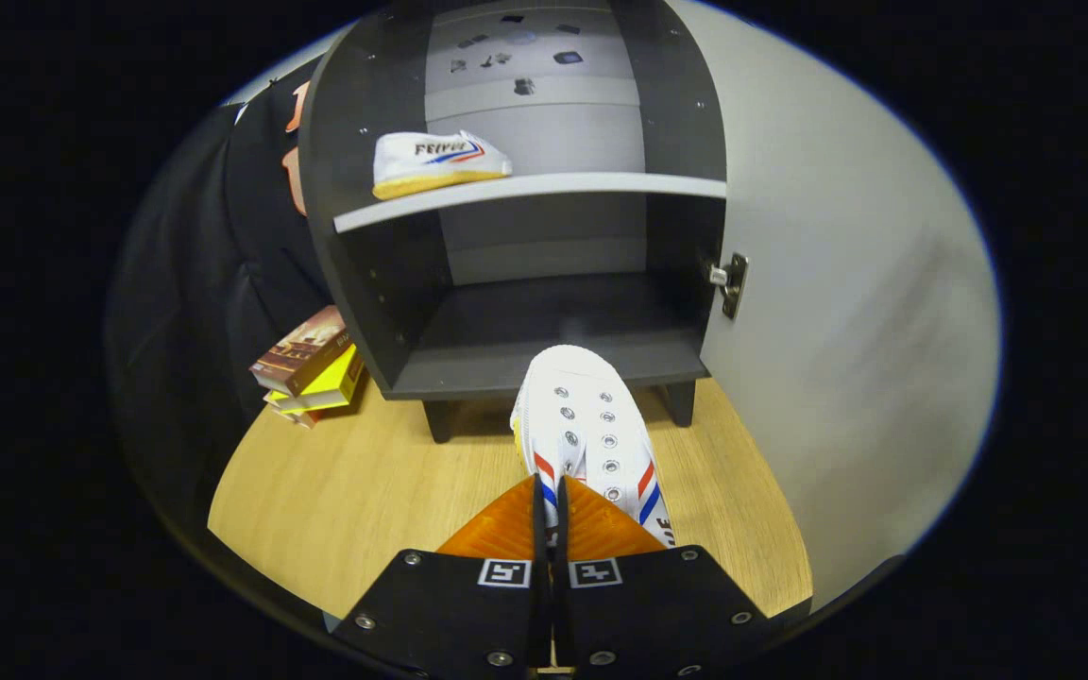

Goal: Open the shoe cabinet door, grab the shoes and put them into the shoe cabinet, then close the shoe cabinet door.

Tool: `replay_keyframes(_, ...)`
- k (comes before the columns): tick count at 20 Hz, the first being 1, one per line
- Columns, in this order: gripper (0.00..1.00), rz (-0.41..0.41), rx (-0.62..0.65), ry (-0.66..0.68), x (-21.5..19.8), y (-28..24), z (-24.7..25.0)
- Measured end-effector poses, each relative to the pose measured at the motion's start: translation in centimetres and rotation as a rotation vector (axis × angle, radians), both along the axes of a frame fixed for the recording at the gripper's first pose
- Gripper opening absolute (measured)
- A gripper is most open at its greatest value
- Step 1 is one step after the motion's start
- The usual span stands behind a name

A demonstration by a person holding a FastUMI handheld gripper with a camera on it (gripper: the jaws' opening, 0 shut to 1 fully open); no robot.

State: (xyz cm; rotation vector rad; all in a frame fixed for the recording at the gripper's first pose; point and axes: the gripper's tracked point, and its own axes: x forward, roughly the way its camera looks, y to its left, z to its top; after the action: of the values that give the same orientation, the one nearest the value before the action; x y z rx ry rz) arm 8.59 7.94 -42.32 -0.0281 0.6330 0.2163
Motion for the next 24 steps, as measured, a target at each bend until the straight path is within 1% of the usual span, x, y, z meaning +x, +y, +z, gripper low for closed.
replay_keyframes(8,0.01,-0.018,0.019,-0.071,-1.2,2.0,10.2)
replay_keyframes(11,0.00,-0.009,-0.011,-0.113,-0.8,2.4,13.1)
replay_keyframes(14,0.01,-0.001,-0.007,-0.149,0.1,3.0,15.9)
replay_keyframes(18,0.00,0.017,-0.032,-0.188,2.6,3.2,18.6)
replay_keyframes(24,0.00,0.032,-0.035,-0.226,9.0,3.6,21.6)
